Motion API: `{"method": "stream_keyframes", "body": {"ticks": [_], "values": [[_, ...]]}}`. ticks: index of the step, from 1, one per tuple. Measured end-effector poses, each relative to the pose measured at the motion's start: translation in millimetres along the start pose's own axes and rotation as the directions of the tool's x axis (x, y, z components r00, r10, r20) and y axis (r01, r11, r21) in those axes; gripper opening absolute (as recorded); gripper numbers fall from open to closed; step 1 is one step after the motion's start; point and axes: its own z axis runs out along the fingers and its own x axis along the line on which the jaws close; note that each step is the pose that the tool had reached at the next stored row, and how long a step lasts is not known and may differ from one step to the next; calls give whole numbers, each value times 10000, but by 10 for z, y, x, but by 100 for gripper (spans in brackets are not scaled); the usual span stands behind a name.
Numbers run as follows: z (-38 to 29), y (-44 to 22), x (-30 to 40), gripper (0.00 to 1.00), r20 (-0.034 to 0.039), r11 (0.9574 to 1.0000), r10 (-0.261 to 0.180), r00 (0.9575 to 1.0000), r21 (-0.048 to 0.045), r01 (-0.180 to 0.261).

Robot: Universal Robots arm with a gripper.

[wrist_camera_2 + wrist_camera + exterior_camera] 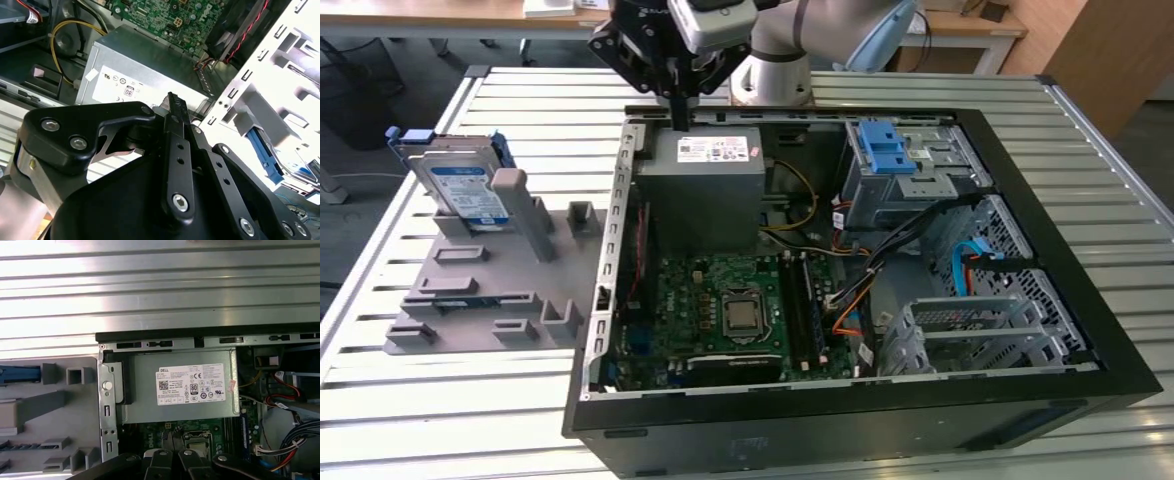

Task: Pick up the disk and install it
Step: 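Reach for the disk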

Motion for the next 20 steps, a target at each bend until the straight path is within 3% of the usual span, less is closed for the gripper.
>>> {"method": "stream_keyframes", "body": {"ticks": [20], "values": [[2,-3,43,11,1,10000,0,10000,-1,0]]}}
